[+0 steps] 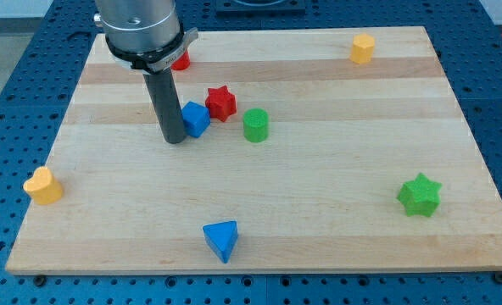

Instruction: Move the yellow heart towards center

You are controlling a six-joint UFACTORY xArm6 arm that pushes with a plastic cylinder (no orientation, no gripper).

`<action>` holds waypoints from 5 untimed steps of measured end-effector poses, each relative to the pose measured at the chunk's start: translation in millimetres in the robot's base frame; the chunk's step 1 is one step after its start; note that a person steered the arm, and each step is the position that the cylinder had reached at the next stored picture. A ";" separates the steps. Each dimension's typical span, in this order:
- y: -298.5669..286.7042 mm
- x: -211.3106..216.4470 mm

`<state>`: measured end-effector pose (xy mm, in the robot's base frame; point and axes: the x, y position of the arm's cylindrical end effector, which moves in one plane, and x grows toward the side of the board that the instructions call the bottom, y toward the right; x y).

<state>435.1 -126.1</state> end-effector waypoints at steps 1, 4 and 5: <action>-34.0 21.1; -178.9 27.3; -177.9 72.7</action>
<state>507.8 -304.0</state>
